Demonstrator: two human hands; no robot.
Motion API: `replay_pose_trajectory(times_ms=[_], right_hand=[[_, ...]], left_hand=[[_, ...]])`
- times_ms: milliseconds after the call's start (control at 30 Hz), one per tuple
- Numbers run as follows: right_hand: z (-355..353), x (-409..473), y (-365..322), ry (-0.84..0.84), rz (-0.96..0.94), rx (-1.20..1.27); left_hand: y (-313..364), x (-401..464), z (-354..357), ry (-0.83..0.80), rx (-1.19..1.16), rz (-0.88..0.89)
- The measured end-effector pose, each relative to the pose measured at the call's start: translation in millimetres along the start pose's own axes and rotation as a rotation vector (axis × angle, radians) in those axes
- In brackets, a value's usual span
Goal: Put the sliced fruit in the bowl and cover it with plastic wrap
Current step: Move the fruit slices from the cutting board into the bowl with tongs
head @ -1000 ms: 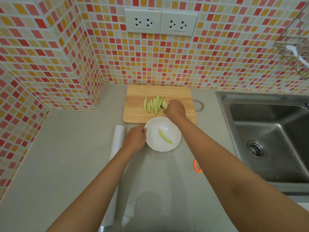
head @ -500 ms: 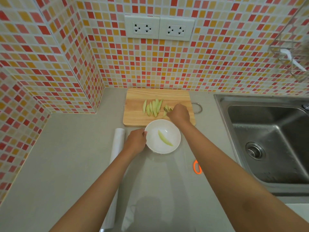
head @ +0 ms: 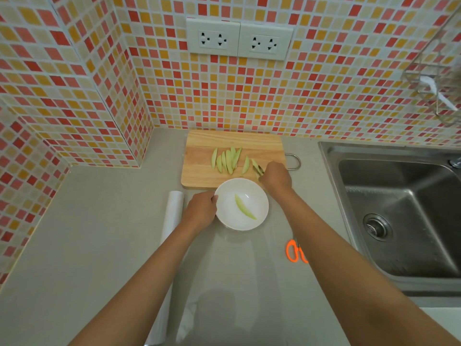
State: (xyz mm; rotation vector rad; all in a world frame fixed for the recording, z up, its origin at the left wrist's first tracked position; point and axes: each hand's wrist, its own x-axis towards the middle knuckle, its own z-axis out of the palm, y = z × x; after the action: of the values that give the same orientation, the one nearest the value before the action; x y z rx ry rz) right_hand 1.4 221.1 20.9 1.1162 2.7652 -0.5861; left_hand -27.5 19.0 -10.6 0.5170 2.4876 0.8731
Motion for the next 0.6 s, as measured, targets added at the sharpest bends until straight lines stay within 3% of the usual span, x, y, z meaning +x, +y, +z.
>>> replay_pose_trajectory(times_ms=[233, 367, 500, 600], right_hand=[[-16.8, -7.9, -2.0, 0.024, 0.003, 0.187], [-32.8, -44.4, -6.0, -0.120, 0.022, 0.282], [-21.7, -84.1, -3.1, -0.297, 0.014, 0.158], [-22.1, -82.2, -1.7, -0.303, 0.044, 0.178]], left_hand=[[1.2, 1.4, -0.4, 0.001, -0.004, 0.005], [2.5, 3.6, -1.7, -0.001, 0.007, -0.007], [2.1, 5.5, -1.8, -0.007, 0.004, -0.019], [2.0, 6.0, -1.8, -0.005, 0.007, -0.022]])
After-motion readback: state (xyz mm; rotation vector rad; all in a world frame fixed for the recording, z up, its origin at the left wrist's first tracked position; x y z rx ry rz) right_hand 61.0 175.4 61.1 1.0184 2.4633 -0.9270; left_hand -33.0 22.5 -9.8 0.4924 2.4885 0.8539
